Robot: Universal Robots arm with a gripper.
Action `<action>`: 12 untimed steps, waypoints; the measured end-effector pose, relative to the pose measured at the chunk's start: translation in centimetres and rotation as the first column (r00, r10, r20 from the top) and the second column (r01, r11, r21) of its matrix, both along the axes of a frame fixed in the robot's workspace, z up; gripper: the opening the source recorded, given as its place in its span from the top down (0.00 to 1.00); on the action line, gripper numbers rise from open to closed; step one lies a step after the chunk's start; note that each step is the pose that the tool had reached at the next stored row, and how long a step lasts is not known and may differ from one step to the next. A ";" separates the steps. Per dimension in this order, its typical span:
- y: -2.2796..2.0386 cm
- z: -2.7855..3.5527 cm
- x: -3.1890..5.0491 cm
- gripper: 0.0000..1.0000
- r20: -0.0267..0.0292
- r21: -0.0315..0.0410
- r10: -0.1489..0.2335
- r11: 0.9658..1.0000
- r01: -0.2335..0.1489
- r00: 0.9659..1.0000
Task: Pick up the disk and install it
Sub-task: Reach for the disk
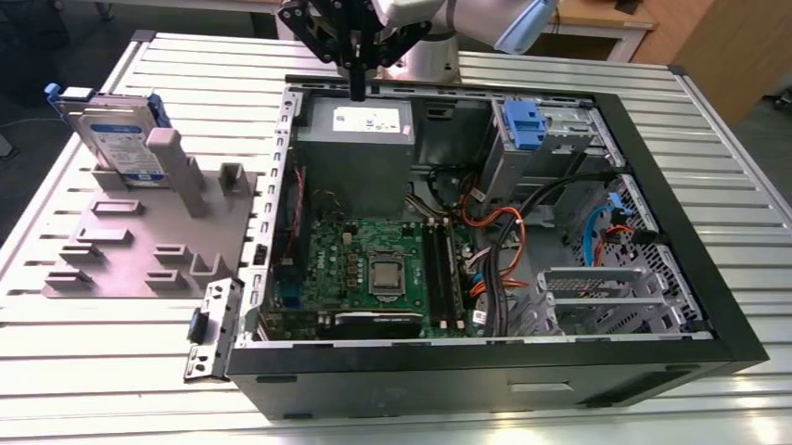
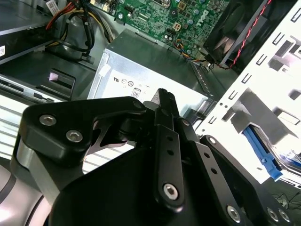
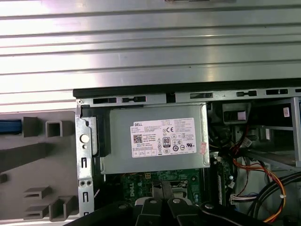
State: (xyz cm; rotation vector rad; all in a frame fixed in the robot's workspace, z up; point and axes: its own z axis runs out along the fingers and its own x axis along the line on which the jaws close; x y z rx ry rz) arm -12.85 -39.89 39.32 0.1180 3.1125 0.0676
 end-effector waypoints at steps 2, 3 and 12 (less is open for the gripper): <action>0.00 -0.01 -0.02 0.89 0.000 0.000 0.000 1.000 0.000 1.000; 0.00 -0.01 -0.03 0.89 0.000 0.000 0.000 1.000 0.000 1.000; 0.00 -0.18 -0.25 0.89 0.000 0.000 0.000 1.000 0.000 1.000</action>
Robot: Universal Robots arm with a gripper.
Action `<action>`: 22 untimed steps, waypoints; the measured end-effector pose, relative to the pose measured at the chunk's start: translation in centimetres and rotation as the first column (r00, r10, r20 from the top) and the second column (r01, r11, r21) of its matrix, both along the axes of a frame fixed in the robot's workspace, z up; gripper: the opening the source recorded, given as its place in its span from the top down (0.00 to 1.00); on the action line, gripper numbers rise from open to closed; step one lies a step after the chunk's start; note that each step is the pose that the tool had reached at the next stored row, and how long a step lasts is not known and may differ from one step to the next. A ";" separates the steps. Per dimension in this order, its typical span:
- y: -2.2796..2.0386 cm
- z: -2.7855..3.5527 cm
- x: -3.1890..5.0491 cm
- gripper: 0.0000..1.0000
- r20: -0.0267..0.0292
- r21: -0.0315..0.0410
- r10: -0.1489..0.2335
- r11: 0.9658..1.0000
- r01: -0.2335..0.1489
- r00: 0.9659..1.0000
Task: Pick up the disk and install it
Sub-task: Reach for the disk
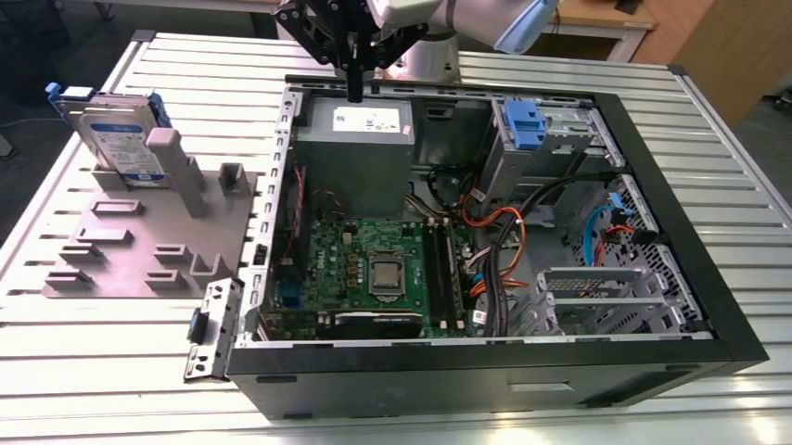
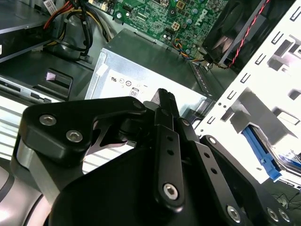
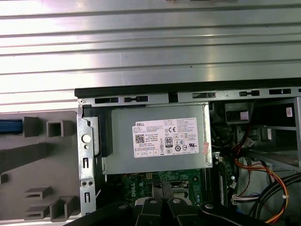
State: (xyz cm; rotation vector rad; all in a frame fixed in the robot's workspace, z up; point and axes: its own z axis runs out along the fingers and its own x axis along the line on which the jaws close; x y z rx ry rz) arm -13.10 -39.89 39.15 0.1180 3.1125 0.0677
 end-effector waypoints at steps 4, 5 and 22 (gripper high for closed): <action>0.00 0.00 -0.02 0.89 0.000 0.000 0.000 1.000 0.000 1.000; 0.00 0.00 -0.02 0.89 0.000 0.000 0.000 1.000 0.000 1.000; 0.00 -0.11 -0.38 0.89 0.000 0.000 0.000 1.000 0.000 1.000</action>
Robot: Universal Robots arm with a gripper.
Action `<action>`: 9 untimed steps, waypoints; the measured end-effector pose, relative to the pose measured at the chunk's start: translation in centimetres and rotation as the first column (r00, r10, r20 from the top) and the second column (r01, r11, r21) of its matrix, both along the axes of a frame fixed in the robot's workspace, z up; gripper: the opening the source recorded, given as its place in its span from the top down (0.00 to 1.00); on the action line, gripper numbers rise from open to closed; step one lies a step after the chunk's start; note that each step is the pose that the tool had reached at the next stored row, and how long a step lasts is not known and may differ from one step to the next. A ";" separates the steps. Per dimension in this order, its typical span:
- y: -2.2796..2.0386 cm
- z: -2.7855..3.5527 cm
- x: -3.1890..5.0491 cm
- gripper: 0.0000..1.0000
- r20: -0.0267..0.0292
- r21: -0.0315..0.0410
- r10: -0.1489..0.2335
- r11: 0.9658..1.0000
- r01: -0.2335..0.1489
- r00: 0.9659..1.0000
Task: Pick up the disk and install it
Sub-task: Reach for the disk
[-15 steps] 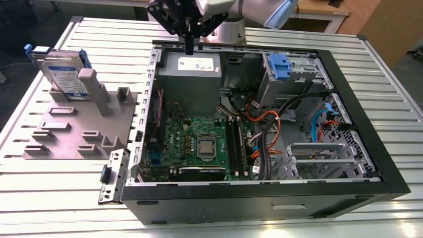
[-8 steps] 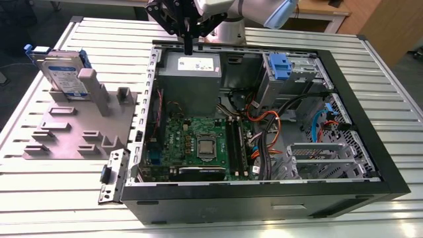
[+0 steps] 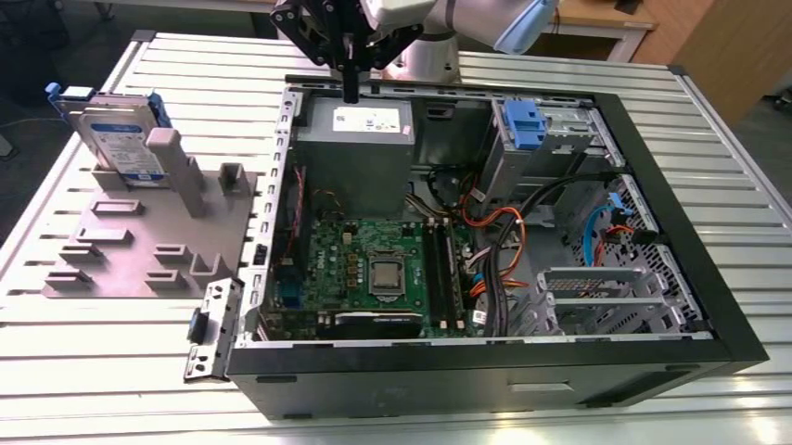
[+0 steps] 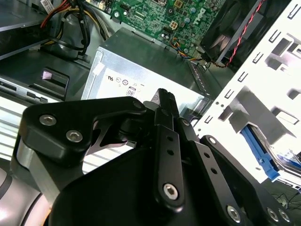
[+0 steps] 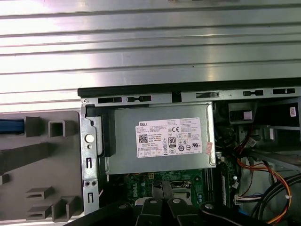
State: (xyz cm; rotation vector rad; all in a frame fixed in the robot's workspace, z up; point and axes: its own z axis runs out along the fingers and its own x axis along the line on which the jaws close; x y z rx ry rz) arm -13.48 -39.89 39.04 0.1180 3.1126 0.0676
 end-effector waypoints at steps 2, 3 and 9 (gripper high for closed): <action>0.00 0.00 0.00 0.89 0.000 0.000 0.000 1.000 0.000 1.000; 0.00 -0.01 0.00 0.89 0.000 0.000 0.000 1.000 0.000 1.000; 0.00 -0.02 -0.30 0.89 0.000 0.000 0.000 1.000 0.000 1.000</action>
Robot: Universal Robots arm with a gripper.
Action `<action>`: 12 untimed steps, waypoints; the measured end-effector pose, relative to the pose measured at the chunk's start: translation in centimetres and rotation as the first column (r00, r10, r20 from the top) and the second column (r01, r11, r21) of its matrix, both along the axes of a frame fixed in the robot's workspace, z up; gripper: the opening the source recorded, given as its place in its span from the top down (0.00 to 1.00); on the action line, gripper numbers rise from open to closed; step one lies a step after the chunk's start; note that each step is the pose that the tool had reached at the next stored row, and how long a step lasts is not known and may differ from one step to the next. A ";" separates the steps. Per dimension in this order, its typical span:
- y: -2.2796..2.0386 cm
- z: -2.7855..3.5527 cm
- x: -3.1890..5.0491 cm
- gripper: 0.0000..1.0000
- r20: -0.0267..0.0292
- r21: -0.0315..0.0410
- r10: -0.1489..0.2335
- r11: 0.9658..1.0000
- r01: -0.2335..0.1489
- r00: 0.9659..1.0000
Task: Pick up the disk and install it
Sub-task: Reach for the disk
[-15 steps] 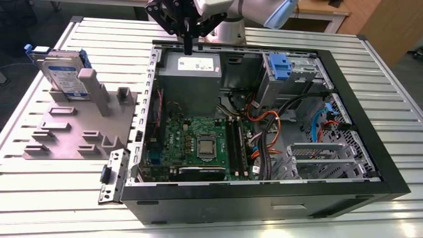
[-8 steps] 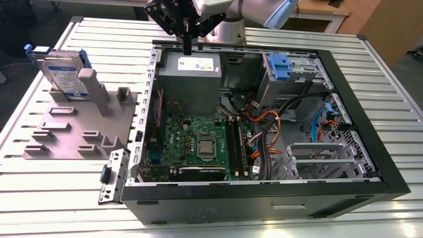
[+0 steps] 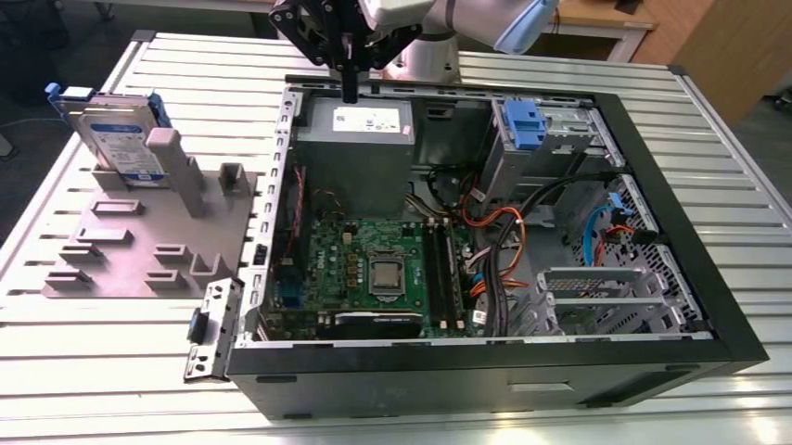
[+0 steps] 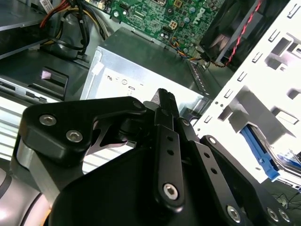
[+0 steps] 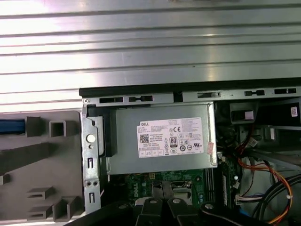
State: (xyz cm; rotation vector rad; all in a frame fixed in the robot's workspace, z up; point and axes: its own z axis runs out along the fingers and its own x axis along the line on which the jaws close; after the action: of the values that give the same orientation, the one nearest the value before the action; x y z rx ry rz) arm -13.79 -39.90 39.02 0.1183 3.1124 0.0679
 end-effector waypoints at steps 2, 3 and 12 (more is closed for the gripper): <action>0.00 0.01 -0.32 0.89 0.000 0.000 0.000 1.000 0.000 1.000; 0.00 0.01 -0.42 0.89 0.000 0.000 0.000 1.000 0.000 1.000; 0.00 0.00 -0.58 0.89 0.000 0.000 0.000 1.000 0.000 1.000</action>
State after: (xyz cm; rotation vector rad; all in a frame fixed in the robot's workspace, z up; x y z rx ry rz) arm -14.36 -39.89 39.02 0.1181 3.1125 0.0678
